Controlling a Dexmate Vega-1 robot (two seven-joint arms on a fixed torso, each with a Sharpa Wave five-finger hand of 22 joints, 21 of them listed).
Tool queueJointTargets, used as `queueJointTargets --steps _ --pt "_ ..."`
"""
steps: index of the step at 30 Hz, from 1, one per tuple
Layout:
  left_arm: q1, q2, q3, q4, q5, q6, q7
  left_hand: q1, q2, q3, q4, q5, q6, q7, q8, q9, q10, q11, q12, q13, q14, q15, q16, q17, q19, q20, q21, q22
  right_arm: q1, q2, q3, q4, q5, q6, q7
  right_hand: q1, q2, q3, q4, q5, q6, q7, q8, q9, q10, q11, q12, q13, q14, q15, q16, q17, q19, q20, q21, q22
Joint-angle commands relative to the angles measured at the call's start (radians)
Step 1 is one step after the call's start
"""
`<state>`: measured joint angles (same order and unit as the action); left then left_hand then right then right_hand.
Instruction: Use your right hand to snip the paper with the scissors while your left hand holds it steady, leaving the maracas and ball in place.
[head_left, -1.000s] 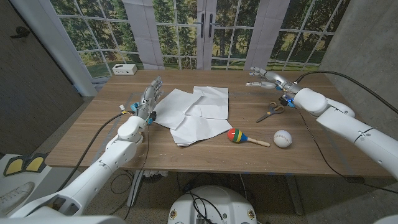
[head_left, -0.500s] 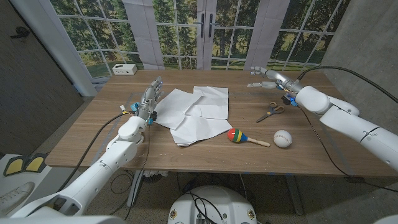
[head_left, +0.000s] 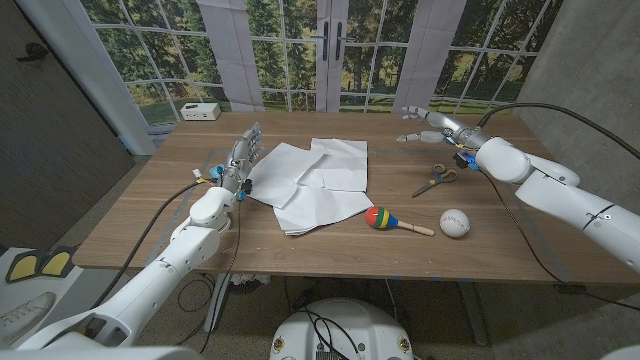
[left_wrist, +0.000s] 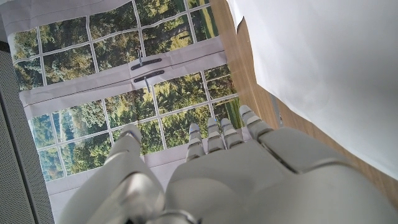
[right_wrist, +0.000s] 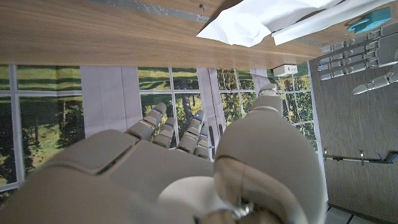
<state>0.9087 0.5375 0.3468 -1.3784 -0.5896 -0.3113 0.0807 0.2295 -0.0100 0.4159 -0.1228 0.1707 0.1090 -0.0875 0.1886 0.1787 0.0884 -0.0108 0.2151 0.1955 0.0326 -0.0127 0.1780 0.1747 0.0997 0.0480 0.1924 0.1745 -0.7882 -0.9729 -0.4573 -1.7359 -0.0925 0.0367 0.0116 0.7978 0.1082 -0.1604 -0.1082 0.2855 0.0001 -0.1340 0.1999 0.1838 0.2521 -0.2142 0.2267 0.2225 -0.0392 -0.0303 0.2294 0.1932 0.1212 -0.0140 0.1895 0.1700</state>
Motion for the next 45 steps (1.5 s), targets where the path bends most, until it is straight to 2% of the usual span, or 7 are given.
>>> queueJointTargets --steps 1,13,17,29,36,43,45 --pt "-0.008 0.007 -0.002 0.019 0.001 -0.017 -0.019 -0.001 0.007 -0.001 0.0 0.003 0.011 0.003 0.003 0.003 0.011 0.001 0.004 0.003 0.006 0.0 0.007 0.002 0.008 -0.001 0.003 0.002 -0.011 -0.025 0.007 -0.05 -0.065 -0.03 0.002 0.016 0.006 0.005 -0.002 0.003 0.007 -0.007 0.005 0.004 0.009 -0.001 0.006 0.005 0.008 -0.153 0.003 0.004 -0.001 0.009 0.008 0.002" --pt "-0.009 0.004 -0.001 0.032 -0.005 -0.021 -0.03 -0.003 0.009 -0.001 -0.001 0.003 0.01 0.003 0.002 0.003 0.009 0.003 0.003 0.003 0.004 0.0 0.006 0.002 0.008 -0.001 0.003 0.002 -0.016 -0.052 0.012 -0.084 -0.117 -0.054 0.018 0.042 0.02 0.02 -0.012 -0.002 0.004 -0.016 0.002 0.004 0.001 -0.002 0.001 0.007 0.006 -0.16 0.0 0.004 -0.006 -0.002 0.005 0.003" --pt "-0.008 -0.001 -0.002 0.036 -0.005 -0.028 -0.027 -0.004 0.01 -0.001 -0.001 0.003 0.01 0.002 0.001 0.003 0.009 0.002 0.003 0.003 0.004 0.001 0.006 0.002 0.008 -0.001 0.003 0.002 -0.017 -0.067 0.011 -0.099 -0.155 -0.056 0.015 0.072 0.027 0.035 -0.025 -0.009 0.002 -0.021 0.0 0.004 -0.005 -0.003 -0.004 0.008 0.001 -0.179 -0.004 0.002 0.002 -0.015 0.006 0.002" --pt "-0.004 -0.016 0.0 0.041 -0.021 -0.037 -0.038 -0.006 0.011 -0.001 -0.001 0.003 0.021 0.004 0.005 0.003 0.011 0.0 0.004 0.003 0.005 -0.001 0.006 0.002 0.008 -0.001 0.003 0.002 -0.021 -0.093 0.015 -0.124 -0.219 -0.073 0.03 0.099 0.036 0.05 -0.033 -0.016 -0.001 -0.032 -0.003 0.004 -0.01 -0.004 -0.008 0.008 -0.002 -0.182 -0.008 0.001 0.007 -0.016 0.006 0.001" --pt "-0.001 -0.009 0.005 0.031 -0.013 -0.029 -0.035 -0.007 0.011 -0.002 -0.002 0.003 0.026 0.003 0.006 0.003 0.015 -0.002 0.005 0.003 0.006 -0.003 0.006 0.001 0.008 -0.003 0.003 0.002 -0.035 -0.111 0.027 -0.137 -0.24 -0.083 0.033 0.127 0.042 0.066 -0.039 -0.027 -0.009 -0.048 -0.007 0.004 -0.039 -0.004 -0.02 0.005 -0.005 -0.182 -0.011 0.001 0.009 -0.024 0.004 0.001" --pt "0.003 -0.007 0.004 0.027 -0.01 -0.028 -0.028 -0.008 0.011 -0.002 -0.002 0.003 0.029 0.005 0.006 0.003 0.016 0.0 0.005 0.003 0.007 -0.002 0.006 0.001 0.009 -0.004 0.003 0.002 -0.047 -0.119 0.04 -0.131 -0.237 -0.066 0.024 0.202 0.065 0.119 -0.052 -0.047 0.001 -0.065 -0.004 0.004 -0.024 -0.006 -0.013 0.007 -0.004 -0.185 -0.013 0.002 0.014 -0.041 0.004 0.001" --pt "0.005 -0.008 0.003 0.025 -0.01 -0.028 -0.025 -0.008 0.012 -0.002 -0.003 0.003 0.029 0.005 0.006 0.003 0.016 0.0 0.005 0.003 0.007 -0.003 0.006 0.001 0.009 -0.004 0.003 0.002 -0.043 -0.126 0.037 -0.131 -0.254 -0.063 0.029 0.21 0.065 0.125 -0.051 -0.052 0.005 -0.069 -0.002 0.004 -0.022 -0.006 -0.012 0.007 -0.002 -0.184 -0.012 0.003 0.016 -0.044 0.004 0.001"
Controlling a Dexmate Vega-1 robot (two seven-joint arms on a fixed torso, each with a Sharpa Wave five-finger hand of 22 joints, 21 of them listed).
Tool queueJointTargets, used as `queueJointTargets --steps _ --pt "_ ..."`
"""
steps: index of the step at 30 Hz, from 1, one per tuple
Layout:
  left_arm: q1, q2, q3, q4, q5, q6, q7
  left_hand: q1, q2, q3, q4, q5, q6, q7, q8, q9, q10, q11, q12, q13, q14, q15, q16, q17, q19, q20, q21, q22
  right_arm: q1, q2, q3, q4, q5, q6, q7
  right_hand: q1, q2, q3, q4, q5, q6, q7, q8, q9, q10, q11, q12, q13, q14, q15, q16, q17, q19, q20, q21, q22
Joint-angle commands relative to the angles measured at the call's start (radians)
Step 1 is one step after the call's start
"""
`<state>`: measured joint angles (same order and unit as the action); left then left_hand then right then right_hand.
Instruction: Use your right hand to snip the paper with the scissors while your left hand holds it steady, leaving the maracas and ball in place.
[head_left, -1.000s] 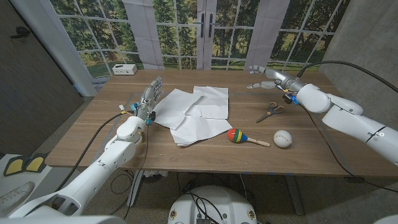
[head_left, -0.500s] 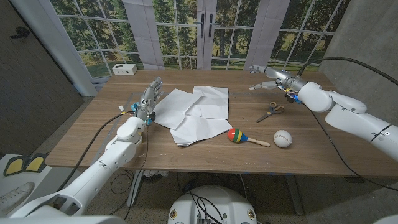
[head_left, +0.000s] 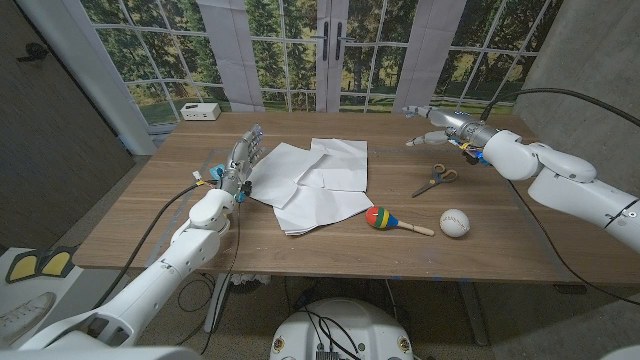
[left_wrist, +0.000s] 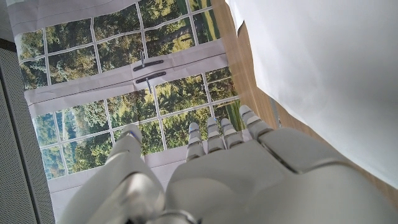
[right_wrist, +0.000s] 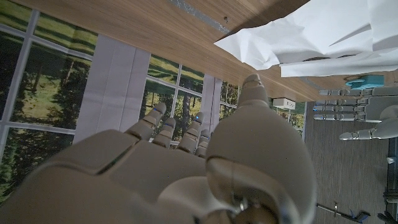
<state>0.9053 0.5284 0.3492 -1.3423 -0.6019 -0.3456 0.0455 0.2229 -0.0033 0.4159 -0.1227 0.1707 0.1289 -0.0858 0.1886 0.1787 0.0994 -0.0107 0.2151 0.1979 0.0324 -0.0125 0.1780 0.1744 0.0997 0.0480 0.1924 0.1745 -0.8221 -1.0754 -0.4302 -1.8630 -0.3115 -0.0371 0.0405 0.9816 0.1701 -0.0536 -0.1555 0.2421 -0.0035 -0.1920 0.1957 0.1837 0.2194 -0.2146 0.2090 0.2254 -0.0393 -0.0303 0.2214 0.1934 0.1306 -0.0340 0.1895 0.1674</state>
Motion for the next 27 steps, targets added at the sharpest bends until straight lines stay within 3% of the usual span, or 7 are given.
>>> queueJointTargets --steps 1,27 --pt "0.009 0.002 0.0 -0.012 0.003 0.006 0.012 -0.001 0.005 -0.002 -0.003 0.003 0.009 0.002 0.006 0.003 0.005 0.0 0.005 0.001 0.007 -0.003 0.006 0.002 0.009 -0.004 0.003 0.002 -0.007 -0.025 0.009 -0.004 -0.038 0.012 0.006 0.027 0.003 0.019 -0.003 -0.01 0.01 -0.012 0.002 0.004 0.012 -0.006 0.006 0.004 -0.002 -0.184 -0.004 0.003 0.008 -0.025 0.004 0.003" --pt "0.01 0.009 0.003 -0.028 0.007 0.024 0.016 -0.004 0.006 -0.003 -0.005 0.003 0.011 0.004 0.003 0.003 0.006 -0.002 0.004 0.001 0.008 -0.003 0.006 0.002 0.009 -0.005 0.003 0.002 0.069 -0.035 -0.03 0.031 -0.117 0.087 0.126 0.036 -0.012 0.038 0.016 -0.037 0.023 -0.01 0.002 0.004 0.072 -0.006 0.027 0.015 0.007 -0.181 0.001 0.006 0.015 -0.03 0.003 0.003"
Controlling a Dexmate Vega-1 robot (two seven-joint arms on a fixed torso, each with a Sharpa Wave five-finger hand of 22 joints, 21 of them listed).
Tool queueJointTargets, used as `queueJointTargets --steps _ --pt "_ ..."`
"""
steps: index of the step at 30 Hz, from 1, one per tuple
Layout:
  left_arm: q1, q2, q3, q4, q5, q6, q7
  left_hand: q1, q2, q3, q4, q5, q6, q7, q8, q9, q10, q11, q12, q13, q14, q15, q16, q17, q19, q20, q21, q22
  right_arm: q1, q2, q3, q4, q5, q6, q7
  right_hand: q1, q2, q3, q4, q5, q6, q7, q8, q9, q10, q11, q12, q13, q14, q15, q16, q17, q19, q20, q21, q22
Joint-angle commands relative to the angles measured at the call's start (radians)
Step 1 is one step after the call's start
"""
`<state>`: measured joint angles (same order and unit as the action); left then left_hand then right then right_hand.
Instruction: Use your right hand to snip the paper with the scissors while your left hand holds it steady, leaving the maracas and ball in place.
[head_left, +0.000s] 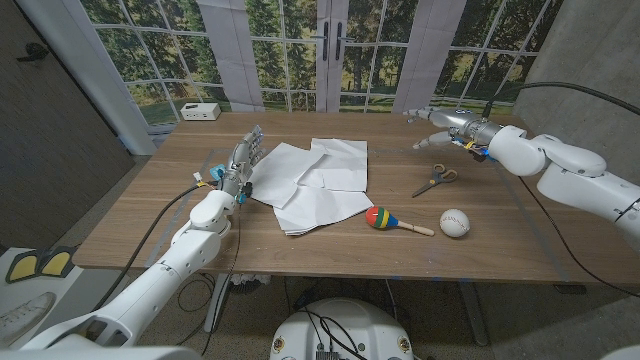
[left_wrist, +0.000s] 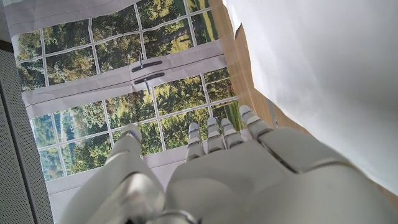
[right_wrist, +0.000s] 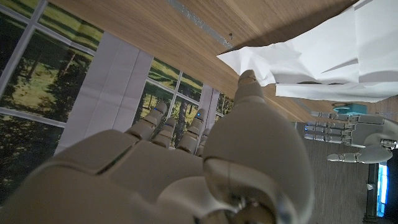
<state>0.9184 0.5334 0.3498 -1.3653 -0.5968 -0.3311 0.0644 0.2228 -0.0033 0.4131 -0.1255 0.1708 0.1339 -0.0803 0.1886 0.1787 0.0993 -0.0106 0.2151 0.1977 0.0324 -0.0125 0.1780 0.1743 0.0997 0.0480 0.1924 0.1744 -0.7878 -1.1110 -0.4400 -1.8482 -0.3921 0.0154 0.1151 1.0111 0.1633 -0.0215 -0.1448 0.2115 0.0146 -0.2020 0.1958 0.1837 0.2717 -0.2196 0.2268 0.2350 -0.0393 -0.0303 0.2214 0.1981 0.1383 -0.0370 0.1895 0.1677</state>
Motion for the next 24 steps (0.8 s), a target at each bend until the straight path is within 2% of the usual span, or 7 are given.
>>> queueJointTargets --steps 1,12,24 --pt "-0.005 0.004 0.003 -0.003 0.003 0.008 -0.004 -0.004 0.006 0.0 -0.002 0.003 0.006 -0.002 0.003 0.003 0.007 -0.003 0.004 0.001 0.008 -0.003 0.006 0.002 0.009 -0.006 0.003 0.002 0.036 0.001 -0.021 0.016 -0.038 0.035 0.055 0.006 -0.006 0.007 0.006 -0.008 0.006 0.003 0.003 0.004 0.025 -0.001 0.012 0.007 0.008 -0.18 0.001 0.001 0.007 -0.027 0.003 0.003" --pt "-0.013 0.001 0.001 0.014 0.0 0.007 -0.005 -0.004 0.008 0.0 -0.003 0.003 0.006 -0.002 0.002 0.003 0.006 0.0 0.004 0.001 0.007 -0.003 0.006 0.002 0.009 -0.005 0.002 0.002 0.051 -0.007 -0.03 0.0 -0.06 -0.009 0.137 0.003 -0.009 0.008 0.01 -0.011 0.009 0.007 0.003 0.004 0.036 0.0 0.015 0.011 0.01 -0.179 0.002 0.002 0.007 -0.025 0.003 0.003" --pt "-0.016 0.005 -0.001 0.011 -0.009 0.016 -0.014 -0.005 0.009 0.0 -0.004 0.003 0.006 -0.001 0.001 0.003 0.005 -0.001 0.003 0.001 0.004 0.0 0.005 0.002 0.007 -0.006 0.002 0.002 0.061 -0.013 -0.04 -0.005 -0.081 -0.018 0.174 0.001 -0.008 0.014 0.015 -0.015 0.023 0.006 0.007 0.004 0.062 0.0 0.023 0.017 0.011 -0.182 0.003 0.002 0.003 -0.023 0.001 0.003"
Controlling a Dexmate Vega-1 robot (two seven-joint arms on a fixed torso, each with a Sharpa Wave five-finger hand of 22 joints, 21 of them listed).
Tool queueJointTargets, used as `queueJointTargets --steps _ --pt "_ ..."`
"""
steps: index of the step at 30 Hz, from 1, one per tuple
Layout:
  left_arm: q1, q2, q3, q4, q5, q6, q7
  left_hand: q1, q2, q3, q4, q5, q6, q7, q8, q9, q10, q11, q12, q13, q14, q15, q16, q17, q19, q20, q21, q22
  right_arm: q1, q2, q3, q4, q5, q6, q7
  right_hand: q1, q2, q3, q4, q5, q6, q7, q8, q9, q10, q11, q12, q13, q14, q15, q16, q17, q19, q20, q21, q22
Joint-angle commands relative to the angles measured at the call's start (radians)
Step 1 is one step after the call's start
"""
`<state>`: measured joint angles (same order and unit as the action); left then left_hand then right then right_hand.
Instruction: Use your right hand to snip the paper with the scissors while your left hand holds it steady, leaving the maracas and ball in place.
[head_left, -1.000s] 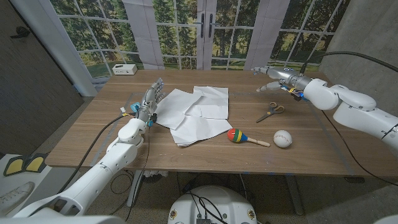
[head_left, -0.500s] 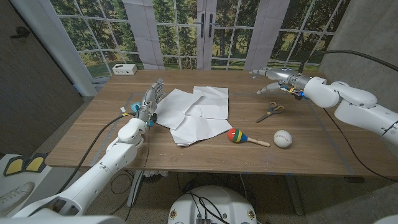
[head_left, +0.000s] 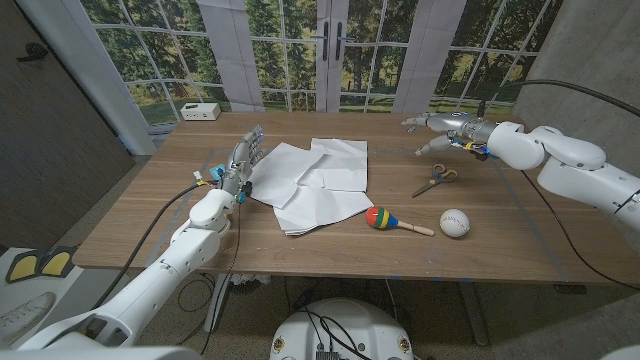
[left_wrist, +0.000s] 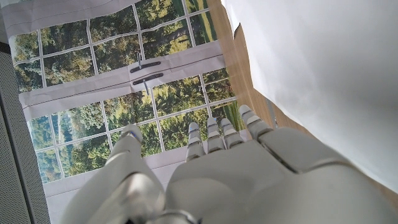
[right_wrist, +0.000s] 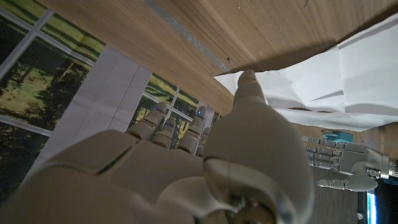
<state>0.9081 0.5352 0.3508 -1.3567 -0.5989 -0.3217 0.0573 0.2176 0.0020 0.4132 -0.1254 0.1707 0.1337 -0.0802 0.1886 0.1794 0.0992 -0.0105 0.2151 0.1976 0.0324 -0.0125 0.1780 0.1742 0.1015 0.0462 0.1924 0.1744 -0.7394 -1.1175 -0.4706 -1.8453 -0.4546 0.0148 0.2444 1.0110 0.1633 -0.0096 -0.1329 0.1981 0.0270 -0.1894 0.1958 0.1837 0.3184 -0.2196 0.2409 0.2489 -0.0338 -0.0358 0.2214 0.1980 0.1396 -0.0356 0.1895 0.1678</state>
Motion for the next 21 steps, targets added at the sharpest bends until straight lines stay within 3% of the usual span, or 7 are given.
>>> queueJointTargets --steps 1,21 --pt "-0.006 0.004 -0.002 0.003 -0.007 0.008 -0.009 0.0 0.003 0.0 -0.004 0.003 0.006 -0.001 0.001 0.002 0.005 -0.002 0.003 0.002 0.004 0.0 0.004 0.002 0.005 -0.004 0.002 0.002 0.012 -0.006 -0.01 -0.008 -0.02 -0.017 0.045 0.002 -0.008 0.003 0.003 -0.002 0.013 -0.006 0.007 0.004 0.02 0.0 0.011 0.005 0.006 -0.176 0.003 0.002 0.001 -0.018 0.001 0.003" --pt "-0.008 0.002 0.0 0.01 -0.012 0.012 -0.012 -0.002 0.003 -0.001 -0.006 0.003 0.006 0.001 0.0 0.002 0.004 0.001 0.002 0.001 0.001 0.0 0.004 0.002 0.004 -0.003 0.002 0.002 -0.006 -0.014 -0.015 -0.011 -0.051 -0.033 0.048 0.003 -0.007 0.01 0.006 -0.004 0.023 -0.01 0.008 0.004 0.038 -0.001 0.015 0.012 0.013 -0.174 0.005 0.003 0.0 -0.02 0.001 0.004"
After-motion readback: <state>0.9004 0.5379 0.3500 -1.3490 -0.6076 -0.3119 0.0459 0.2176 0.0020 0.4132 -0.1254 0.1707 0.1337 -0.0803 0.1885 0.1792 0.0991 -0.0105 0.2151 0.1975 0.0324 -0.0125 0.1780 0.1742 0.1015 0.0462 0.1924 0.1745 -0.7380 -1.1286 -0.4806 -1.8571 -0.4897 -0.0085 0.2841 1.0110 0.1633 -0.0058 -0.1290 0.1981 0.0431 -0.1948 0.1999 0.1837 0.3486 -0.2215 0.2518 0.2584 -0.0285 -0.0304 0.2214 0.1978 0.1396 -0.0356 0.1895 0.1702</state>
